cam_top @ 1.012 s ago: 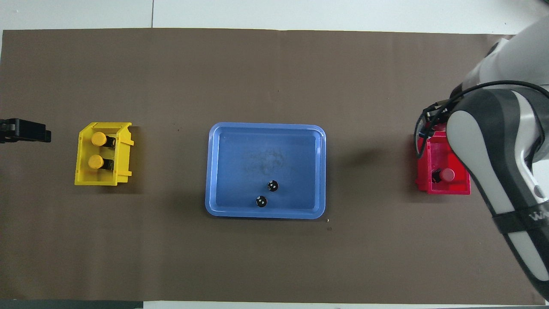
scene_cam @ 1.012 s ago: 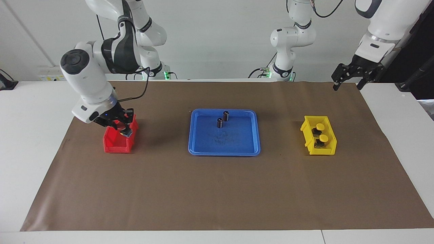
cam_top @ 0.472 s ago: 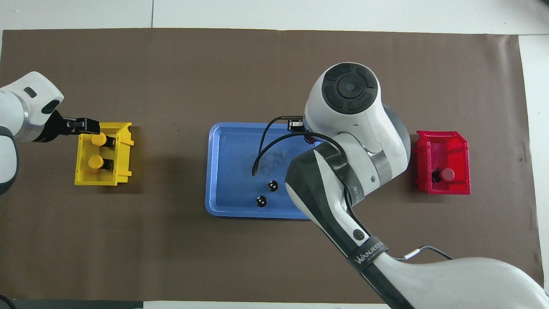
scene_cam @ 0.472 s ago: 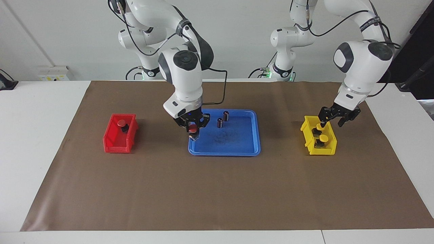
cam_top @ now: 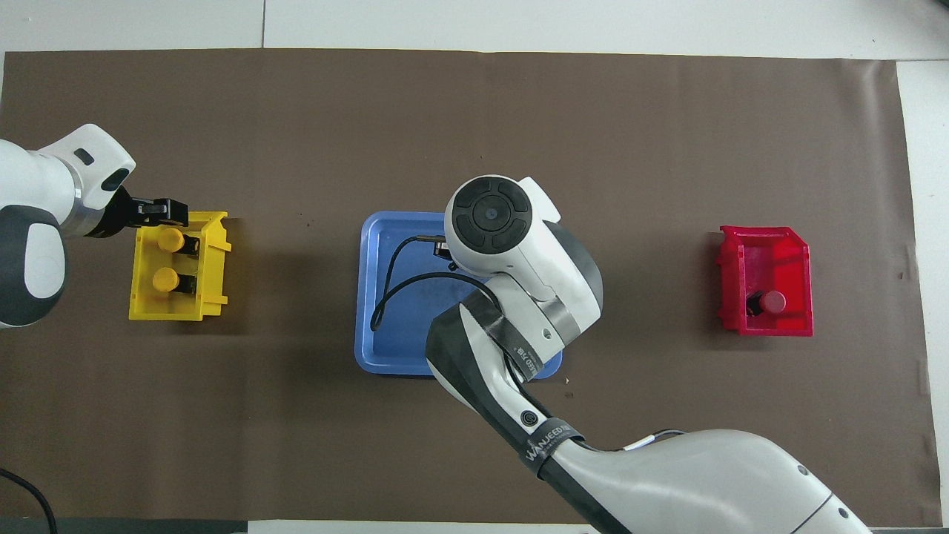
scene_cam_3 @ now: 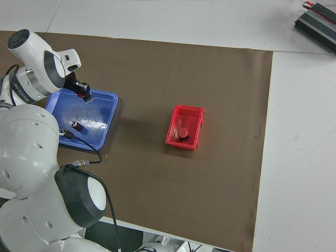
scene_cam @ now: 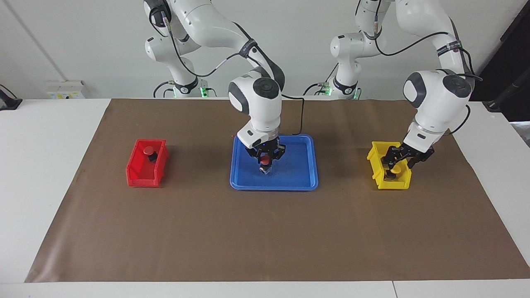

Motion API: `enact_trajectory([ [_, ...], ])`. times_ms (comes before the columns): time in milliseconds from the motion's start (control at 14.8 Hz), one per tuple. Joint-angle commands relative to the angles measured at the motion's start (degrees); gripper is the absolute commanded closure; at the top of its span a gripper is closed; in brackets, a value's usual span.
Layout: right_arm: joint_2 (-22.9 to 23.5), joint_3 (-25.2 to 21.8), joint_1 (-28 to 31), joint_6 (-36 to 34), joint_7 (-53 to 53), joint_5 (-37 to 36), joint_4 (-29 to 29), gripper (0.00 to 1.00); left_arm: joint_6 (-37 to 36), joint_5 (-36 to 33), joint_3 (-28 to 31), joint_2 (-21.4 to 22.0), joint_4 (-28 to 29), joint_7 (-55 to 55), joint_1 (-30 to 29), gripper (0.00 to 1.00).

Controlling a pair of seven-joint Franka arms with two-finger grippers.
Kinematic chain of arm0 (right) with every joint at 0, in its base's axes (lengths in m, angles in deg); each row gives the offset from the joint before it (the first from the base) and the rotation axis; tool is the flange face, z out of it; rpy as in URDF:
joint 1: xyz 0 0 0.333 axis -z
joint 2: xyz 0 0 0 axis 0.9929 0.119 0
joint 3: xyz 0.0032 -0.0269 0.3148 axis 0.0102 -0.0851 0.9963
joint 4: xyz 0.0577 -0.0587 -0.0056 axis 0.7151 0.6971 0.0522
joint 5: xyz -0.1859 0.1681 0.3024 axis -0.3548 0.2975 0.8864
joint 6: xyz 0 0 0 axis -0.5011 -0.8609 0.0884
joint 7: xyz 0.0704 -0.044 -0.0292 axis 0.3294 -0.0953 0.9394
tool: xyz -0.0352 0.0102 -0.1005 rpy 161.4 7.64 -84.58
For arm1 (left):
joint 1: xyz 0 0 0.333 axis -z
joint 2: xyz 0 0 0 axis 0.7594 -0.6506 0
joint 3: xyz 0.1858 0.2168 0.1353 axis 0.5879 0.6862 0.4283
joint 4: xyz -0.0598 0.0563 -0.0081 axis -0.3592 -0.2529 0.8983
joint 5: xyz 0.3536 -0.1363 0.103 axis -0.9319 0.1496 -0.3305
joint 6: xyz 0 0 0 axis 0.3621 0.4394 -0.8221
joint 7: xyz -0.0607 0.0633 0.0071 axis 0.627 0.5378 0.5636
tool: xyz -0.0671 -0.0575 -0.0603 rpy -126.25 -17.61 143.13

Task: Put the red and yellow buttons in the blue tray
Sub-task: 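Place the red button in the tray while the left gripper reaches yellow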

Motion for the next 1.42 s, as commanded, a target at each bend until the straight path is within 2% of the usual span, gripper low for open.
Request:
enact_trajectory([
  [0,-1.7,0.0,0.5,3.3,-0.6,0.2,4.1,0.66,2.0,0.6,-0.1,-1.0,0.7,-0.9,-0.9,0.27],
  [67,-1.7,0.0,0.6,3.1,-0.6,0.1,4.0,0.35,2.3,0.6,-0.1,-1.1,1.1,-1.0,-1.1,0.27],
  [135,-1.7,0.0,0.6,2.7,-0.6,0.2,3.4,0.15,2.5,0.6,-0.1,-1.1,1.4,-1.2,-1.2,0.27],
  [202,-1.5,0.0,0.9,2.1,-0.6,0.1,1.8,0.0,3.1,0.6,0.0,-0.9,2.2,-1.3,-1.5,0.26],
  [405,-2.4,-0.2,4.1,-7.4,2.4,-0.5,-4.9,0.0,4.7,0.6,-0.1,-0.8,3.8,-1.3,-2.1,0.24],
  [472,-6.0,-0.1,7.4,-10.4,8.0,-0.4,-4.1,0.0,4.8,0.6,-0.1,-1.0,3.9,-1.3,-2.1,0.24],
  [675,-15.8,-0.1,18.4,-15.1,26.6,0.3,4.4,0.0,5.6,0.6,-0.1,-1.0,4.2,-1.1,-2.1,0.24],
  [810,-21.4,-0.1,26.5,-15.4,39.4,3.0,11.7,0.02,5.7,0.6,-0.1,-0.8,4.9,-1.2,-2.1,0.24],
  [1012,-25.1,-0.1,35.9,-12.2,52.7,4.2,19.6,0.14,8.1,0.6,-0.1,-0.7,7.0,-1.1,-2.0,0.24],
  [1147,-26.7,-0.3,37.4,-7.7,56.0,4.2,24.7,0.21,9.7,0.6,-0.1,-0.7,8.2,-1.0,-2.0,0.24],
  [1214,-27.6,-0.3,37.9,-4.5,56.4,4.2,27.2,0.23,9.7,0.6,-0.1,-0.8,8.3,-0.8,-1.9,0.33],
  [1349,-28.8,-0.3,38.8,-1.0,60.0,4.2,31.0,0.28,9.5,0.6,-0.1,-0.7,8.3,-0.8,-2.0,0.92],
])
